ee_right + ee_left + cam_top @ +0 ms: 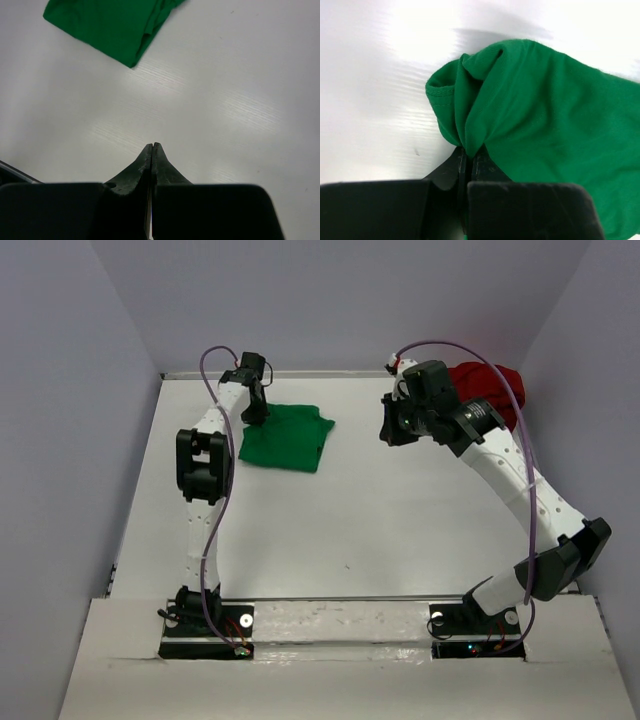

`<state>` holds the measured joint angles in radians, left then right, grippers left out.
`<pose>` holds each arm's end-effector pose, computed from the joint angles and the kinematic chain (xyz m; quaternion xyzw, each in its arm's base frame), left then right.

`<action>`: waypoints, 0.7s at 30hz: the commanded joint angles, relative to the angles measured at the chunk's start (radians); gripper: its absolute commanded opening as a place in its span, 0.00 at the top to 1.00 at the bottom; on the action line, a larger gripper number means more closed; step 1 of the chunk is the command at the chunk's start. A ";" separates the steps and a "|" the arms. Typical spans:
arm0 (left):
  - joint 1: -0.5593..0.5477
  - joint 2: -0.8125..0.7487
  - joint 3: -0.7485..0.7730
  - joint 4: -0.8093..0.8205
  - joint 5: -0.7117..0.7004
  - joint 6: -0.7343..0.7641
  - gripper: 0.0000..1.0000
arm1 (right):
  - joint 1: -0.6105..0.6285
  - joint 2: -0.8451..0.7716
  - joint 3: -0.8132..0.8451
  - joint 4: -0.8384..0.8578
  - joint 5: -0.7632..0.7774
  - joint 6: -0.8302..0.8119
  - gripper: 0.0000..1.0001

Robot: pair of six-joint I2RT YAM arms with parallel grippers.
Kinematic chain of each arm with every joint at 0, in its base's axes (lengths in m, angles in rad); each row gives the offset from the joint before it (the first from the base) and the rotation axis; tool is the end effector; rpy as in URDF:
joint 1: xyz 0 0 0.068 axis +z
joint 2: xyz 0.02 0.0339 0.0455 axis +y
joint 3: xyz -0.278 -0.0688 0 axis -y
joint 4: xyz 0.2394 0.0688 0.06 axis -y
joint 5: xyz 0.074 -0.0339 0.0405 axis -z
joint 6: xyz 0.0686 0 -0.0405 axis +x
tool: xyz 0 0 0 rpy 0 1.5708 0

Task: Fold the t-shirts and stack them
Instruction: Neatly place the folded tshirt to the corner

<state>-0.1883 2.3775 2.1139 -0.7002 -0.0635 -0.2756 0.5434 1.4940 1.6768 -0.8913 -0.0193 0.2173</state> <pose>0.5399 -0.0984 0.1844 -0.0511 0.9525 -0.0392 0.2977 0.2830 0.1725 0.4004 -0.1514 0.8957 0.1633 0.3848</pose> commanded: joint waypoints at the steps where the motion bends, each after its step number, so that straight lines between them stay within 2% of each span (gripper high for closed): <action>1: 0.042 0.023 0.138 -0.085 -0.145 0.078 1.00 | -0.005 -0.026 -0.011 0.012 -0.018 -0.002 1.00; 6: 0.110 0.058 0.205 -0.079 -0.188 0.144 1.00 | -0.005 -0.034 -0.008 0.008 -0.042 0.008 1.00; 14: 0.214 0.127 0.280 -0.041 -0.177 0.179 1.00 | -0.005 -0.040 -0.008 -0.032 -0.108 0.014 1.00; 21: 0.259 0.189 0.373 -0.038 -0.197 0.239 1.00 | 0.026 -0.037 -0.025 -0.057 -0.016 0.005 1.00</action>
<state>0.0620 2.5664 2.4214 -0.7471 -0.2321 -0.0998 0.5522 1.4921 1.6634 -0.9348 -0.0738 0.2276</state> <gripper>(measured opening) 0.058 0.009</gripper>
